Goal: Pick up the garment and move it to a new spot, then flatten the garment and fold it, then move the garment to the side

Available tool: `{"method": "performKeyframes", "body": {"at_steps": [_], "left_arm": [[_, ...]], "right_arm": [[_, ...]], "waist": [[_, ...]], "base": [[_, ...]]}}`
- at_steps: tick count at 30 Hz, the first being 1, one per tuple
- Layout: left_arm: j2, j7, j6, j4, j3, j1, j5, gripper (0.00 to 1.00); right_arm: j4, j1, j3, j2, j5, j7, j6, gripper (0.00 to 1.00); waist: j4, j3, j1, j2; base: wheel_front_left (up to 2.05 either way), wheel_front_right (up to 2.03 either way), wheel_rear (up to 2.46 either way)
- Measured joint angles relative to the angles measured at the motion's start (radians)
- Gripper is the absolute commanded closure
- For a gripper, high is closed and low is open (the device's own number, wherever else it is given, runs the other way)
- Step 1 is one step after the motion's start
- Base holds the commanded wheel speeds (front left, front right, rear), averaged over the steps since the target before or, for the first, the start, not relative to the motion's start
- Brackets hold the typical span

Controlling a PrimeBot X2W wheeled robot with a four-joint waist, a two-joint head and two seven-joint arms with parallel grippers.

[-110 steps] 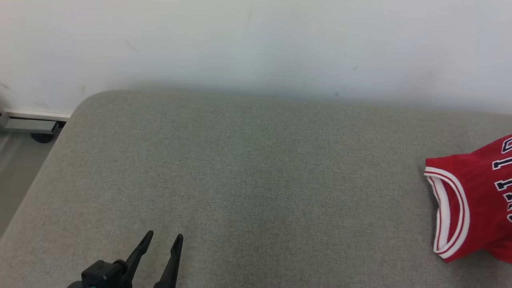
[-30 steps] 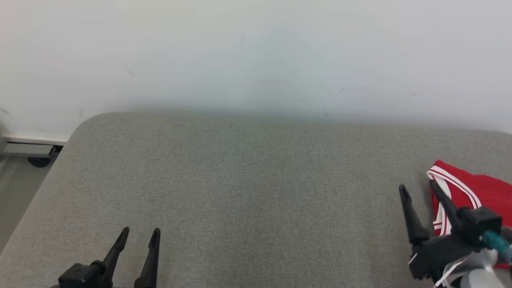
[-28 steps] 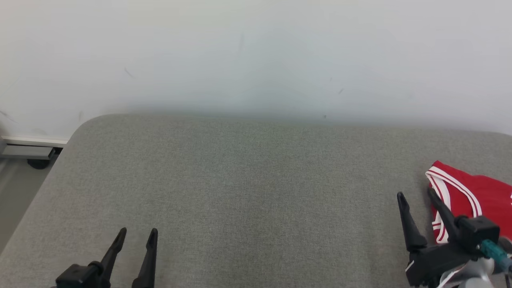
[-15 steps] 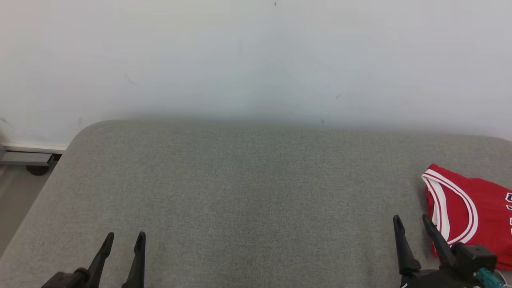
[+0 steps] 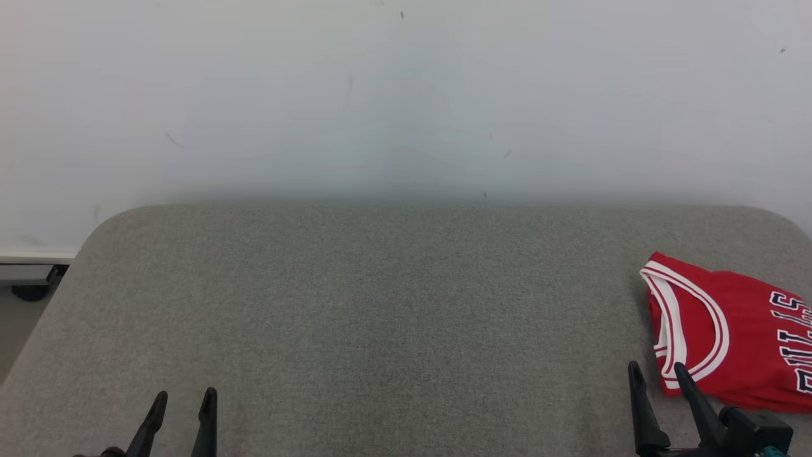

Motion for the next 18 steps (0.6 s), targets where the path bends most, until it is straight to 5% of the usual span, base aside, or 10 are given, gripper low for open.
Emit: {"method": "performKeyframes", "body": {"at_steps": [18], "left_arm": [[-0.011, 0.013, 0.002, -0.002, 0.017, -0.001, -0.014, 0.0]], "right_arm": [[-0.014, 0.0, 0.02, 0.0, 0.001, 0.003, 0.002, 0.0]], "waist": [[-0.028, 0.014, 0.0001, 0.0]], "base": [[0.0, 0.0, 0.0]]}}
